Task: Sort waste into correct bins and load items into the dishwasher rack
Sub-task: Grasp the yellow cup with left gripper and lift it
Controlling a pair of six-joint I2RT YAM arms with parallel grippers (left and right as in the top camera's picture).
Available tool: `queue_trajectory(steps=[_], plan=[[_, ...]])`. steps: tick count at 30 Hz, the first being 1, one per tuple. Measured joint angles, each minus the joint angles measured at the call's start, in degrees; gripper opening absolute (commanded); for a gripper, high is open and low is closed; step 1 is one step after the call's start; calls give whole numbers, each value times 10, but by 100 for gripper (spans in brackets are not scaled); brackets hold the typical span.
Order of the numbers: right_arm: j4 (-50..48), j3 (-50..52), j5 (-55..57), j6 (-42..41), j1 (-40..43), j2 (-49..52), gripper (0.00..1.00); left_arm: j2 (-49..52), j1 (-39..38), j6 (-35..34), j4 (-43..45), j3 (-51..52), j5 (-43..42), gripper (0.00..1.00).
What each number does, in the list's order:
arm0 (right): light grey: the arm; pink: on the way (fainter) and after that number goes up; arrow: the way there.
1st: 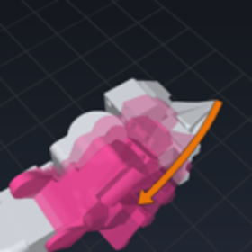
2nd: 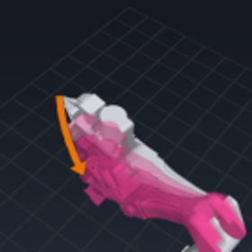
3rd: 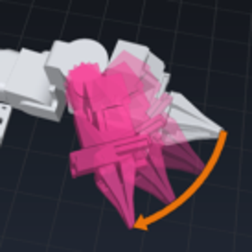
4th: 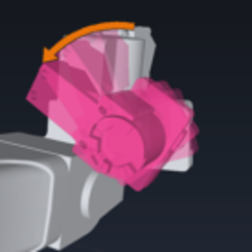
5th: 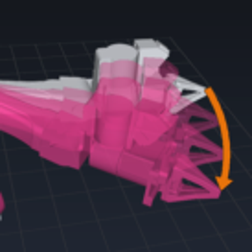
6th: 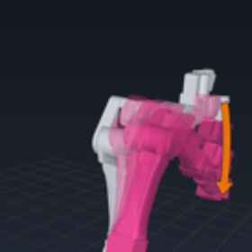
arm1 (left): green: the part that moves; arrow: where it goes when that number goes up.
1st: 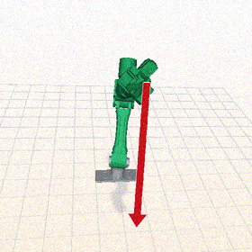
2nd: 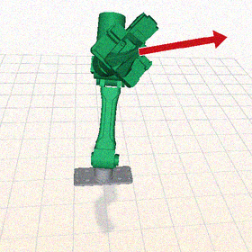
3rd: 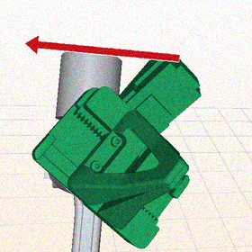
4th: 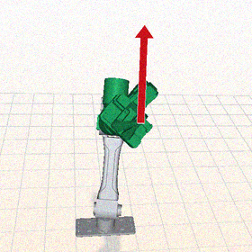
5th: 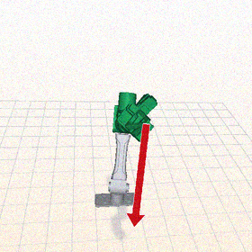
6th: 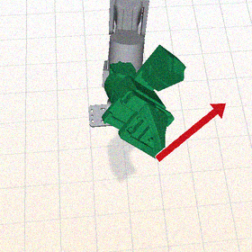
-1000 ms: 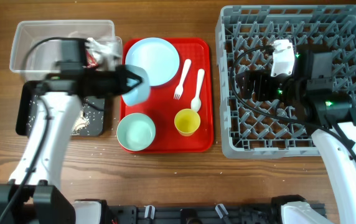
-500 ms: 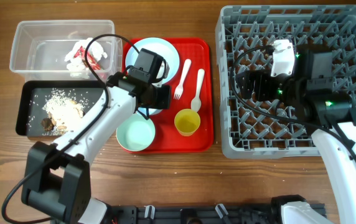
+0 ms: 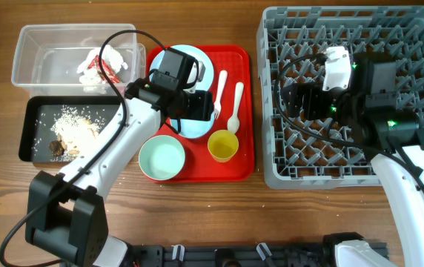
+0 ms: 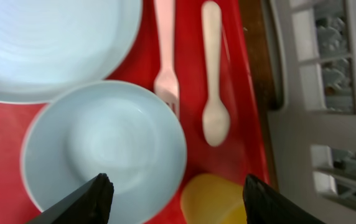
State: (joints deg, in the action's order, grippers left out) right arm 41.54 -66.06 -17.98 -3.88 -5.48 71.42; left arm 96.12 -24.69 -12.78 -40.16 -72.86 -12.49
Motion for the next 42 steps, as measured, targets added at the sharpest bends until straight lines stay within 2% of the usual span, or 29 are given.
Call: queue_trajectory(steps=[6,10,16,24,29,30,33,34,39,42], plan=[[0,0,0,0,0,0,96,0,-25,0,-59,-2,-49,68],[0,0,0,0,0,0,96,0,-61,-2,-70,2,-59,61],[0,0,0,0,0,0,96,0,-79,-32,-70,32,-14,60],[0,0,0,0,0,0,96,0,-79,-61,-44,47,9,49],[5,0,0,0,0,0,96,20,-80,-70,-43,48,11,37],[7,0,0,0,0,0,96,26,-81,-71,-43,48,11,32],[8,0,0,0,0,0,96,35,-83,-78,-42,52,11,8],[9,0,0,0,0,0,96,35,-83,-84,-41,52,11,4],[9,0,0,0,0,0,96,35,-83,-97,-27,52,-2,4],[8,0,-3,0,0,0,97,34,-73,-99,-27,48,-42,4]])
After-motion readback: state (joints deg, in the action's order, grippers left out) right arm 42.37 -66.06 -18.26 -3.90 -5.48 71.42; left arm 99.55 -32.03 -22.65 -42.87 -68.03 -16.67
